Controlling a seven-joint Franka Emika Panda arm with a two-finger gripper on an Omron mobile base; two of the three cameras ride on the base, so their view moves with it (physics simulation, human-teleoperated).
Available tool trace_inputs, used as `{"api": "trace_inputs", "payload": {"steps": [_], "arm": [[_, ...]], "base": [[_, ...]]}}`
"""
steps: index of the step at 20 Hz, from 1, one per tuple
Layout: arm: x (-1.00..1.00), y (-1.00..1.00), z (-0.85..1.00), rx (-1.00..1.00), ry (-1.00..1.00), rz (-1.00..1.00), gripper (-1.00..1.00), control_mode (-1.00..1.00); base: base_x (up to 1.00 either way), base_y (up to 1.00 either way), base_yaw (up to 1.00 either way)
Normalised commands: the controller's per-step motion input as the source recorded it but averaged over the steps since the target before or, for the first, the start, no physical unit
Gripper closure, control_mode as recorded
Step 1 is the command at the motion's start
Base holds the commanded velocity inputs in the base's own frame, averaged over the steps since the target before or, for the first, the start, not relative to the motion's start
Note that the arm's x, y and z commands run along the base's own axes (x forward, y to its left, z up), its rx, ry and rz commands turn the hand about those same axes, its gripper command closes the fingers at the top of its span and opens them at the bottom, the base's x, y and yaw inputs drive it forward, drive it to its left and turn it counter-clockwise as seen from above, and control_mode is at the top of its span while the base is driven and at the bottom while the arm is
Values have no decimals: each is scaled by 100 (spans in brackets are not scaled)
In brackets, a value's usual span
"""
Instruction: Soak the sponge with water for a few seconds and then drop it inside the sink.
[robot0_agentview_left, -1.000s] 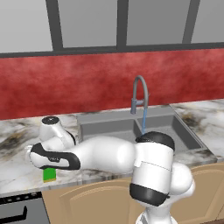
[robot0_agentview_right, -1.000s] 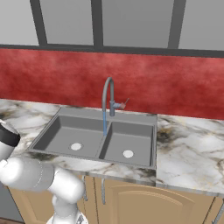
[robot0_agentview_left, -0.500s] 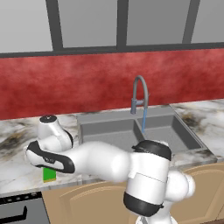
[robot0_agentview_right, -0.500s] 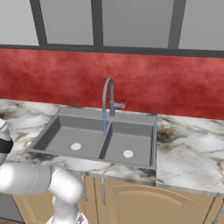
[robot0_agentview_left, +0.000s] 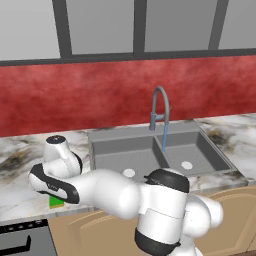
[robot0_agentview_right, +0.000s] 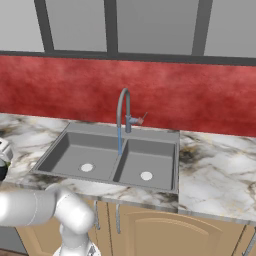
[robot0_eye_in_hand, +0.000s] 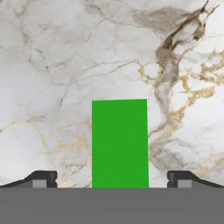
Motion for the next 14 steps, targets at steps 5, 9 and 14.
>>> {"api": "trace_inputs", "payload": {"steps": [5,9,14], "arm": [[0,0,-16,0,0,3,-100,-100],[5,0,-8,-1,0,4,-100,-100],[8,0,-9,-2,0,3,-100,-100]], "base": [[0,0,0],[0,0,0],[0,0,0]]}}
